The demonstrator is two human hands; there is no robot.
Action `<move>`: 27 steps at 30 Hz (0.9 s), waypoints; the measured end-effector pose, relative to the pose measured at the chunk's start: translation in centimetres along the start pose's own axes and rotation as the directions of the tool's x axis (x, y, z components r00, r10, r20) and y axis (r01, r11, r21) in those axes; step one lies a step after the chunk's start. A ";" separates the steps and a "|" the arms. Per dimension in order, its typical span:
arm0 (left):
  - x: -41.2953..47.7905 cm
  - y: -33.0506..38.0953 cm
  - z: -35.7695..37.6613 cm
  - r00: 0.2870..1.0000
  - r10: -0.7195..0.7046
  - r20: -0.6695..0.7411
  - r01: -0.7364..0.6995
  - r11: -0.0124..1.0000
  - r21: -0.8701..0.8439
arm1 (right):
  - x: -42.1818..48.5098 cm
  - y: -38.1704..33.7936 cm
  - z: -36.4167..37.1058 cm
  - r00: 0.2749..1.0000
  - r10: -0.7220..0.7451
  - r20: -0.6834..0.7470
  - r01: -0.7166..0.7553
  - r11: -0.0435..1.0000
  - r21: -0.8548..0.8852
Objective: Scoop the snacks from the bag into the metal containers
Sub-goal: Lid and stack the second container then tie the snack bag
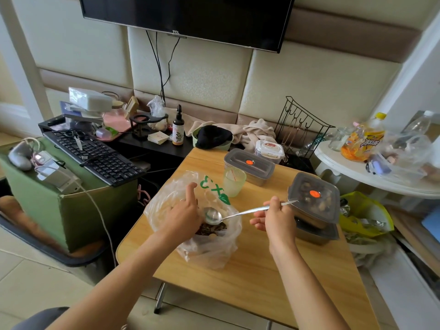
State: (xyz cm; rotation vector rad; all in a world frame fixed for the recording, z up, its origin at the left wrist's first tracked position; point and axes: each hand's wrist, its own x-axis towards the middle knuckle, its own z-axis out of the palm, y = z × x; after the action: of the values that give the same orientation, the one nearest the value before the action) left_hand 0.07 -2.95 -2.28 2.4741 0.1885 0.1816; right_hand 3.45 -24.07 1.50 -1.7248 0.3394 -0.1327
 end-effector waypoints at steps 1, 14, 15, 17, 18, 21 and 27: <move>-0.1 -0.1 0.1 0.999 -0.003 0.034 0.003 1.000 0.028 | 0.0 0.0 0.0 1.000 0.014 0.003 -0.014 1.000 -0.004; 0.0 0.0 0.9 0.997 -0.047 -0.069 0.049 0.998 0.036 | -0.7 -0.8 -0.6 0.974 -0.227 0.007 0.226 0.965 -0.134; 0.0 0.1 0.8 0.996 -0.045 -0.075 0.047 0.998 0.031 | -0.7 -0.8 -0.6 0.974 -0.227 0.014 0.227 0.964 -0.139; -0.2 0.2 0.8 0.997 -0.042 -0.061 0.043 0.999 0.014 | -0.8 -0.8 -0.7 0.976 -0.220 0.008 0.219 0.966 -0.137; -0.2 0.3 0.8 0.997 -0.050 -0.054 0.050 0.999 -0.001 | -0.8 -0.8 -0.8 0.978 -0.209 -0.004 0.207 0.969 -0.133; -0.4 0.6 0.7 0.993 -0.084 -0.077 0.079 0.994 -0.075 | -0.4 -0.5 -0.9 0.993 -0.115 -0.017 0.113 0.988 -0.105; -0.4 0.4 0.3 0.987 -0.104 -0.120 0.069 0.963 -0.262 | 0.8 0.9 -1.1 0.965 0.224 0.134 -0.217 0.974 -0.065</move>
State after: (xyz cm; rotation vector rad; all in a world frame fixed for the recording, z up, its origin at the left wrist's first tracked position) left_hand -0.22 -3.58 -2.31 2.1921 0.3096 0.3140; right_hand 3.73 -25.52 0.73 -1.7222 0.4307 0.1606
